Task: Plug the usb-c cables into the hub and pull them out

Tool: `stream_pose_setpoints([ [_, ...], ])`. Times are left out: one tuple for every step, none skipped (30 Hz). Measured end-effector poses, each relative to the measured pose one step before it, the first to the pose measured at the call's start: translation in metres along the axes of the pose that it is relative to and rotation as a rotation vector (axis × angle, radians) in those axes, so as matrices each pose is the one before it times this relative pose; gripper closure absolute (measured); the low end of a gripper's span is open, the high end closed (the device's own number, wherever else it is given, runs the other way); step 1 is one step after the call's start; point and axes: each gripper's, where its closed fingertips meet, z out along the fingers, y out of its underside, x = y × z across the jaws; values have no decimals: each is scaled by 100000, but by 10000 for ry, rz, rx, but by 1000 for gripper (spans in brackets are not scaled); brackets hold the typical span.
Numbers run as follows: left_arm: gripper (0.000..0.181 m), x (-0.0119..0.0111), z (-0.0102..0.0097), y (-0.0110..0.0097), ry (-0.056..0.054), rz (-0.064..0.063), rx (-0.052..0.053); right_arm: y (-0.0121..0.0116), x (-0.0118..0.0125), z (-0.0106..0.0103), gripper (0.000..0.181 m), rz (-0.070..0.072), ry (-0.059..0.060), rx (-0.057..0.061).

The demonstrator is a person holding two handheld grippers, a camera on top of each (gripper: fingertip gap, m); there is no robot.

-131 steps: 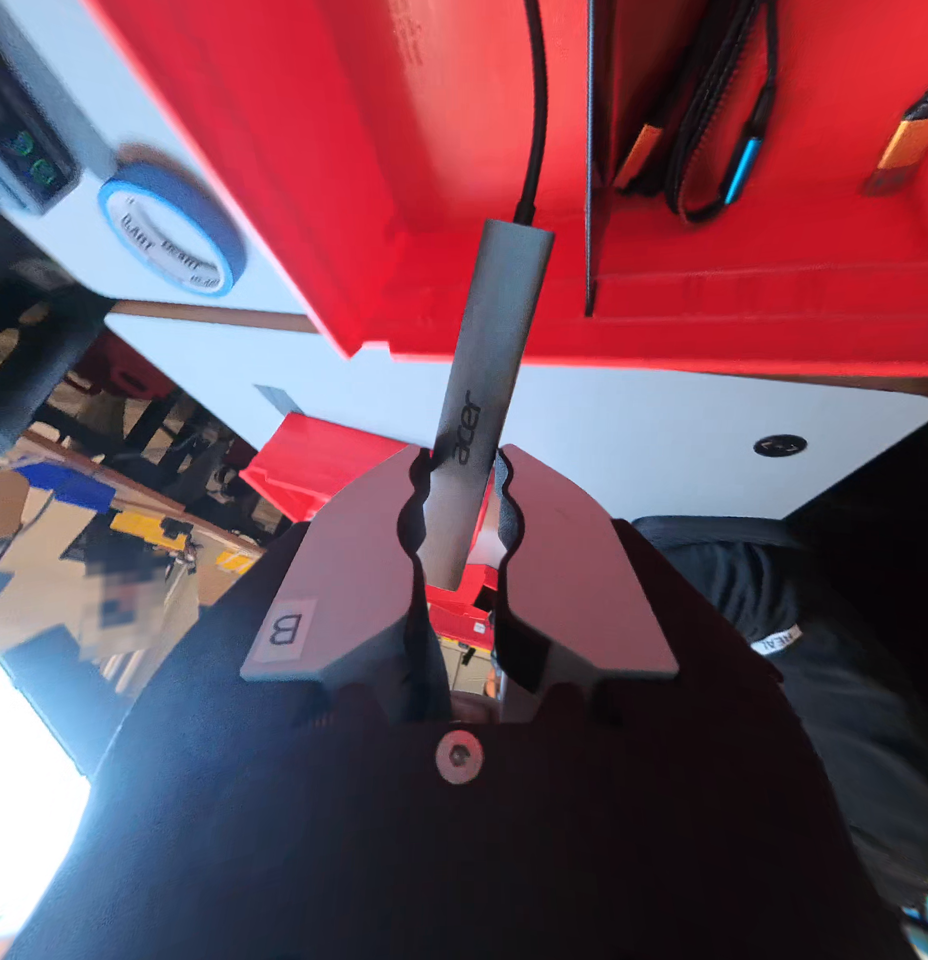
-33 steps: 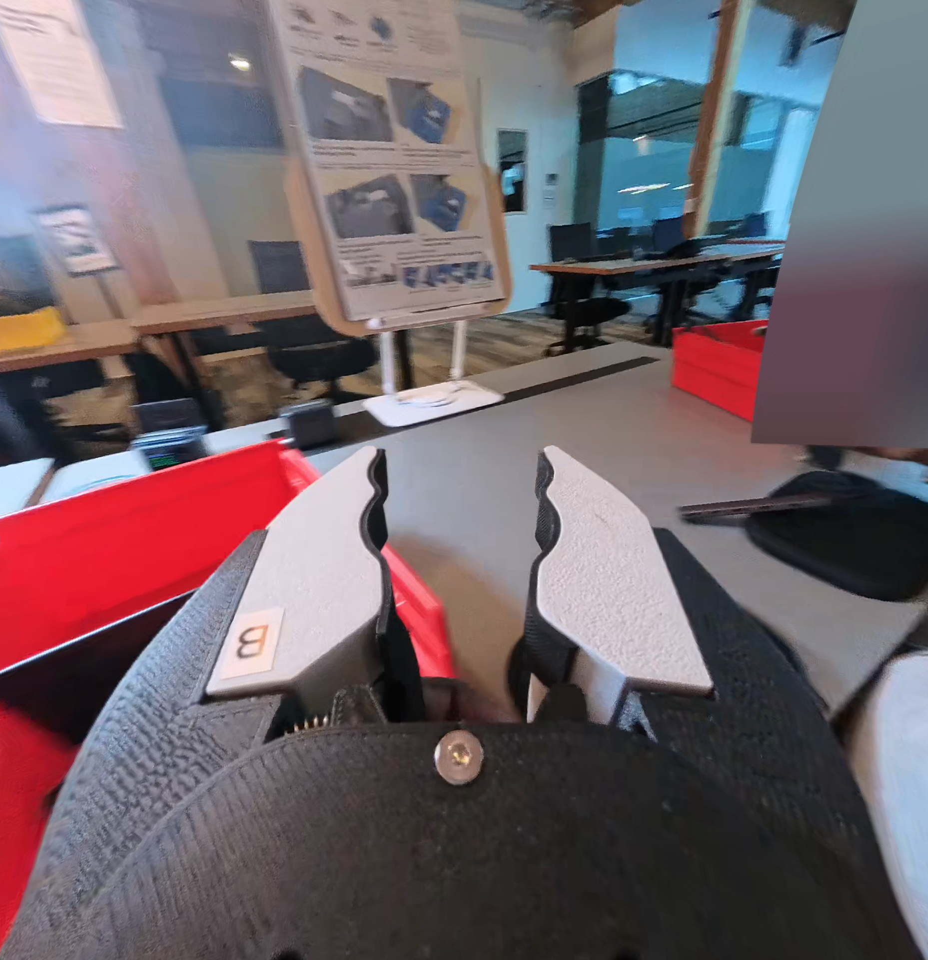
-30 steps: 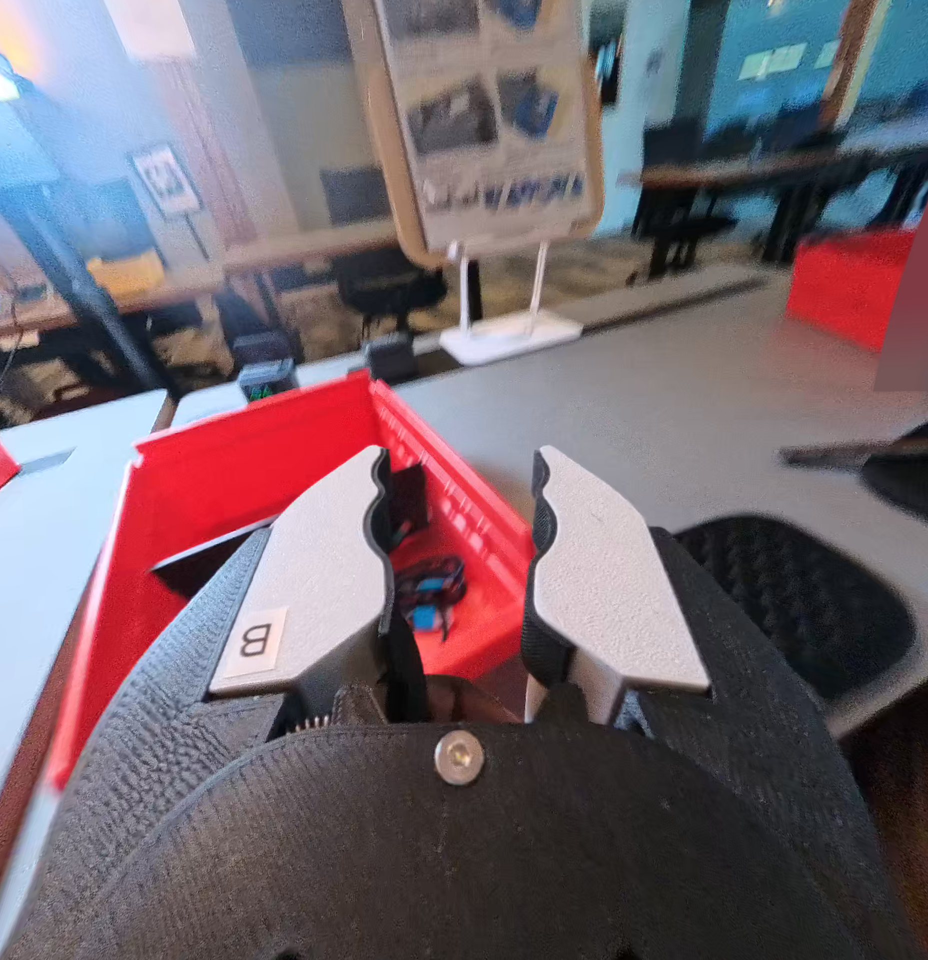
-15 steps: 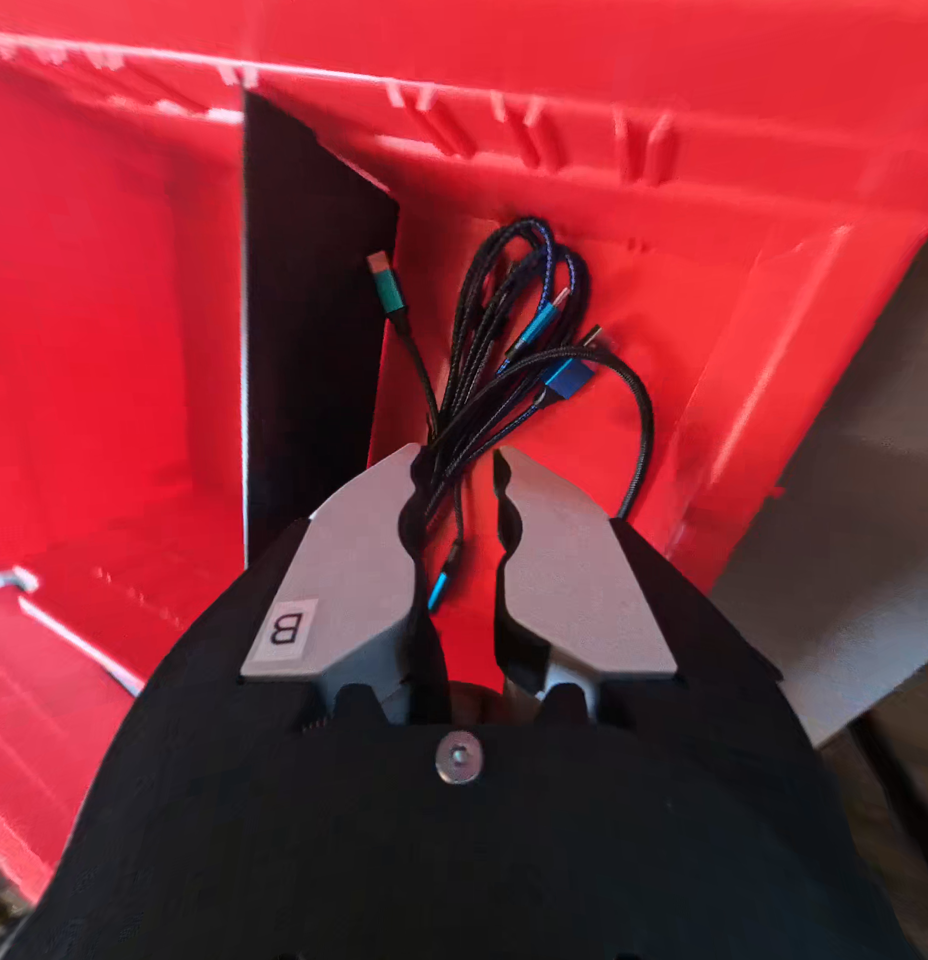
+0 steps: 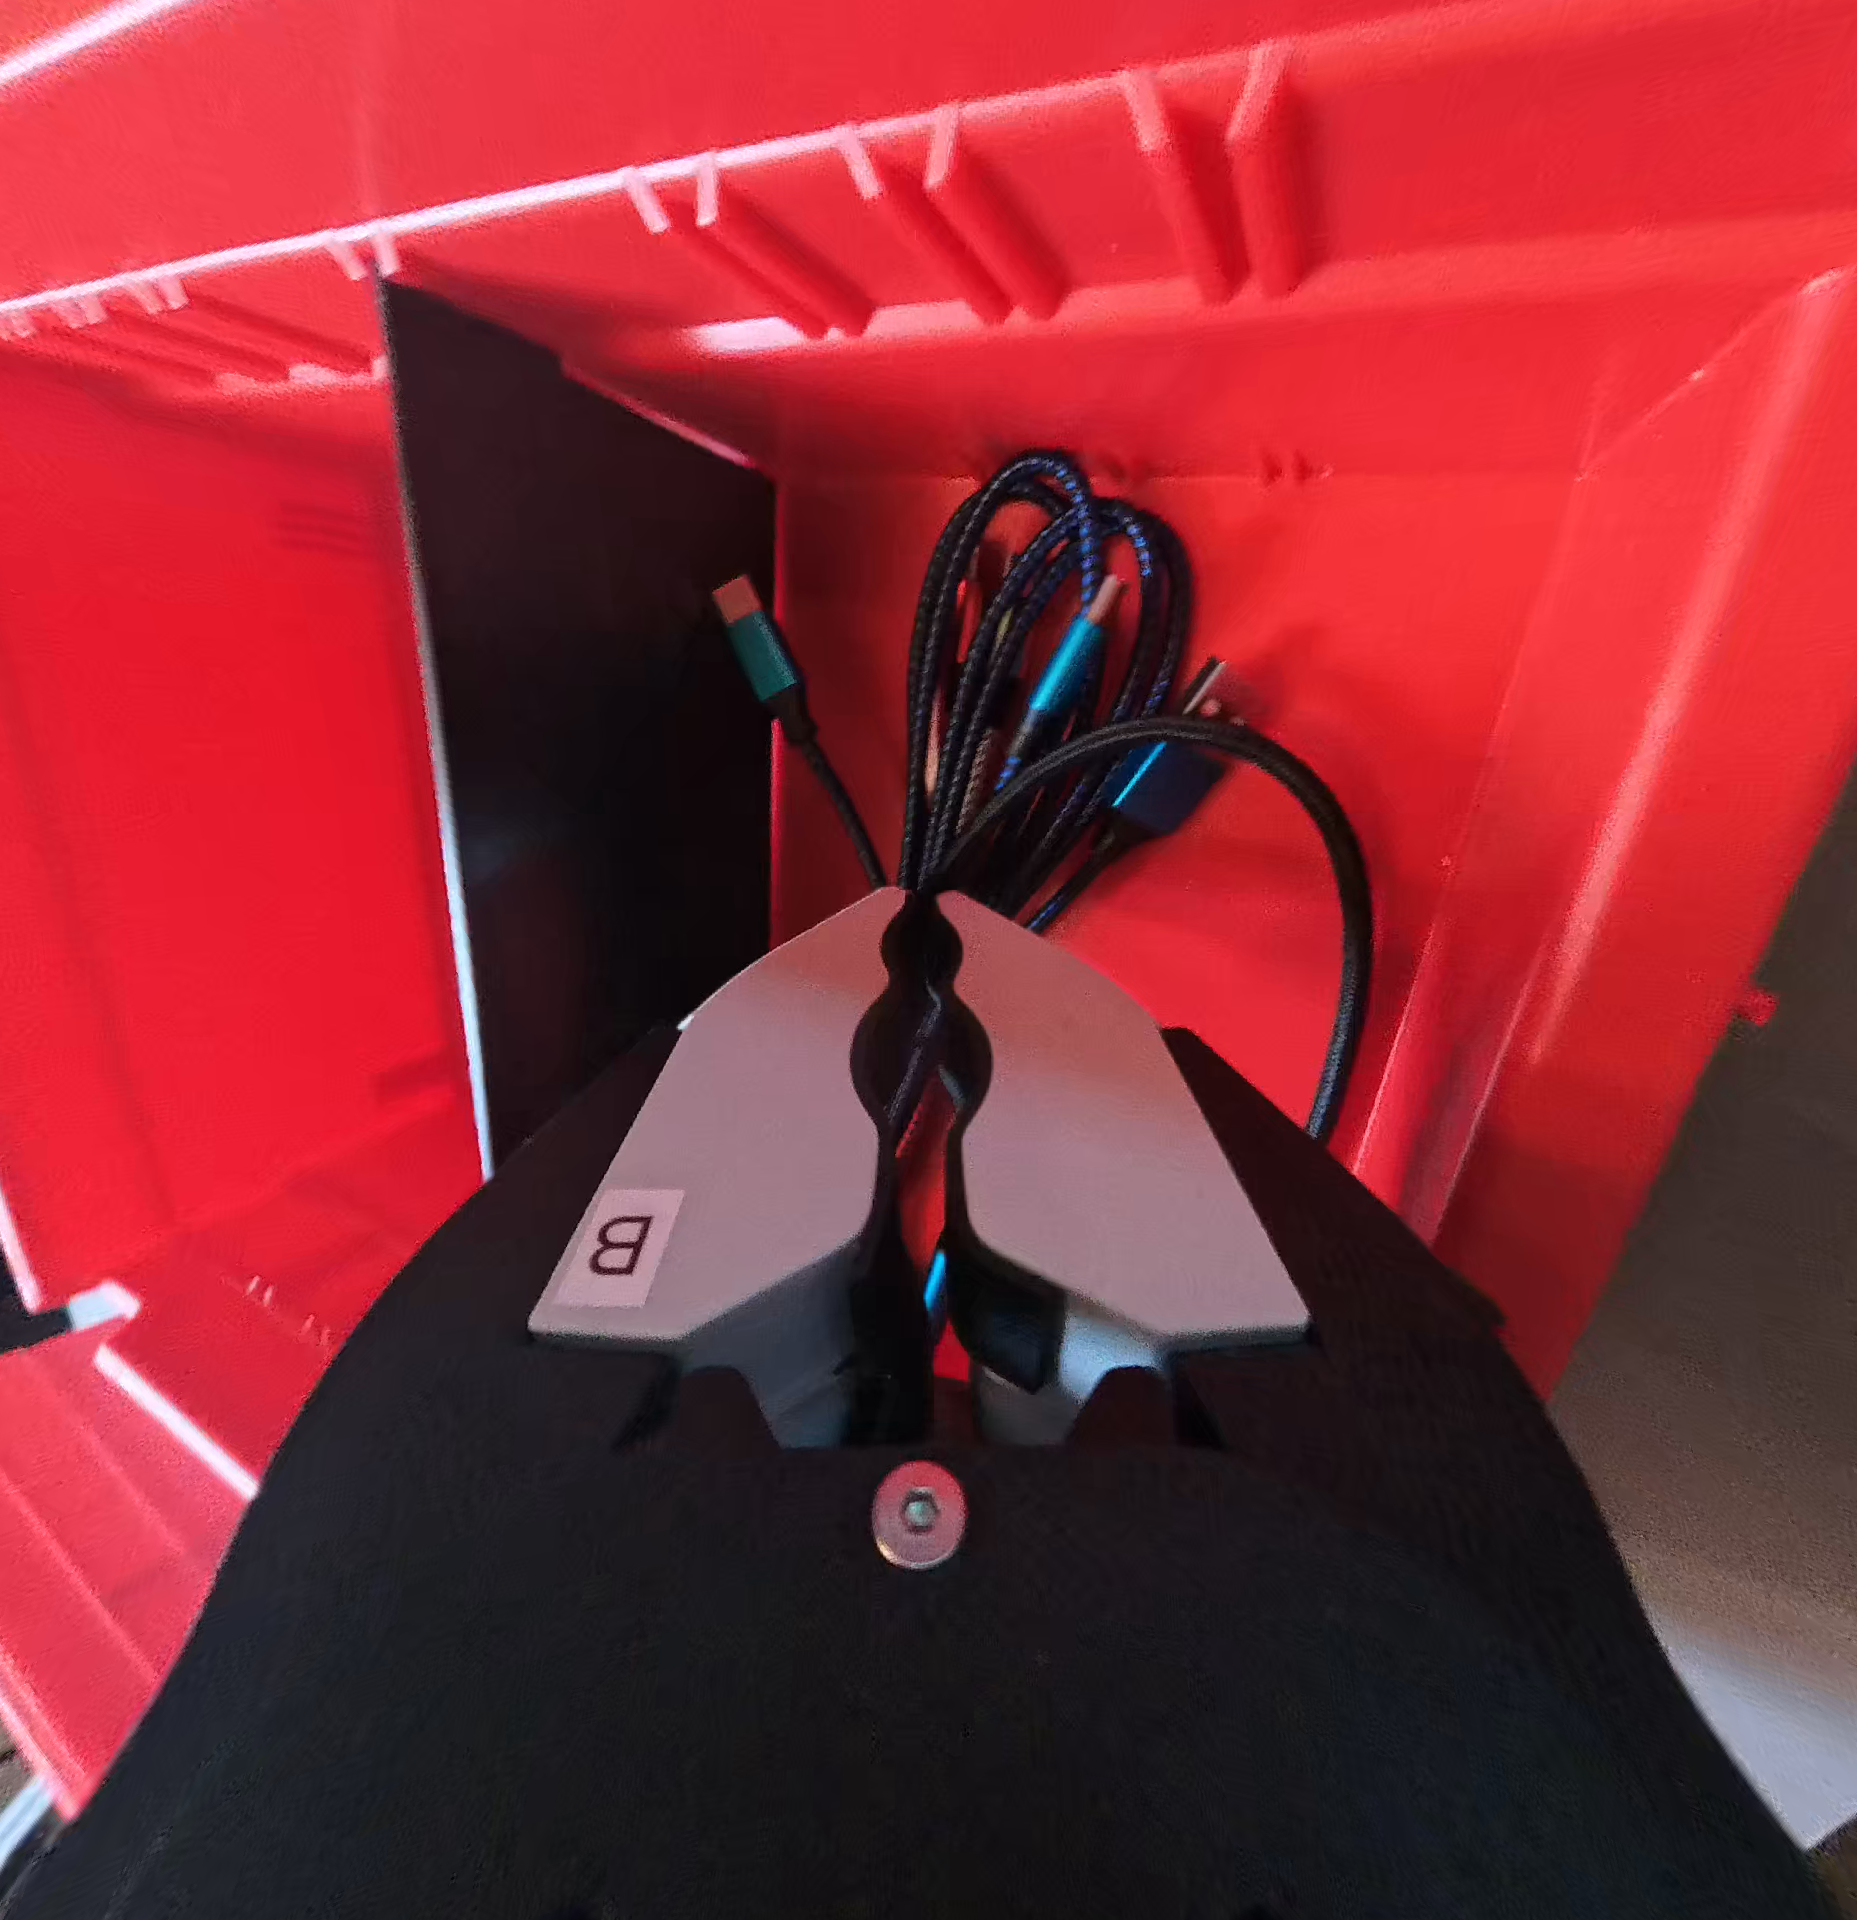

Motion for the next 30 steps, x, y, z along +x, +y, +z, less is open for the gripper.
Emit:
stream_pose_setpoints([
  [180, -451, -373, 234, -368, -183, 2, -1, -36, 22, 99, -73, -12, -36],
  [181, -501, -591, 12, -361, -224, 133, -22, -45, 31, 99, -65, -14, -35],
  [181, -616, -839, -303, -400, -257, 303, -83, -31, 22, 99, -49, -9, 2],
  [180, -741, -1028, -343, -424, -282, 281, -117, -30, 2, 99, -21, -8, 32],
  [181, -848, -1145, -357, -449, -275, 261, -103, -10, 16, 99, 5, -6, 29],
  [181, -630, -1138, -586, -275, -223, 397, -66, -13, 14, 99, 9, -16, 19],
  [181, 63, -918, -747, 150, -128, 468, -41, 8, 9, 99, 6, -8, 8],
  [181, 306, -524, -576, 205, -59, 305, 1, 39, -10, 99, 8, 8, 5],
  [180, 663, -73, -295, 340, 22, 90, -10, 28, -32, 99, 7, 12, 19],
  [180, 928, 281, 77, 508, 53, -161, -16, 16, -28, 99, 16, 9, 31],
  [173, 850, 503, 263, 515, -13, -306, 19, -22, -7, 100, 24, -13, 14],
  [165, 821, 604, 317, 614, -112, -331, 26, -80, 14, 100, 7, -31, -7],
  [158, 623, 625, 254, 614, -211, -286, -10, -91, 24, 100, -33, -25, -11],
  [156, 210, 610, 214, 430, -220, -240, -54, -91, 37, 100, -74, -22, -15],
  [154, 4, 582, 281, 316, -53, -271, -62, -107, 41, 100, -101, -30, -24],
  [153, -361, 546, 302, 43, 100, -289, -82, -77, 39, 100, -107, -27, -26],
  [153, -497, 476, 171, -80, 144, -204, -81, -52, 15, 100, -93, -15, -19],
  [154, -187, 418, 46, 105, 129, -105, -75, 8, 1, 100, -62, 1, -10],
  [156, -100, 389, -15, 147, 90, -59, -42, 34, -29, 100, -30, 10, -2],
  [159, -70, 380, 69, 126, 112, -85, -7, 44, -30, 101, -4, 11, -1],
  [159, -53, 344, 182, 91, 175, -147, 37, 54, -27, 101, 14, 14, -7],
  [159, -78, 327, 230, 32, 211, -172, 74, 63, -28, 101, 19, 25, -10],
  [160, 53, 296, 200, 80, 229, -153, 81, 38, -14, 101, 19, 16, -12],
  [161, 58, 307, 183, 65, 197, -130, 67, -9, -6, 101, 16, -1, -9],
  [163, 71, 320, 108, 68, 165, -97, 67, -11, 2, 101, 8, -2, -8],
  [167, 33, 220, -29, 34, 146, -31, 68, -28, 11, 101, 0, -3, -8],
  [170, -162, 42, -17, -111, 119, -56, 63, -37, 12, 101, -2, -13, -11],
  [172, -243, -134, -22, -168, 112, -52, 70, -40, 8, 101, -13, -11, -24],
  [173, -60, -244, -19, -75, 88, -51, 61, -28, 17, 101, -33, -10, -37],
  [175, 30, -373, 15, -52, 68, -75, 50, -38, 7, 101, -47, -14, -40],
])
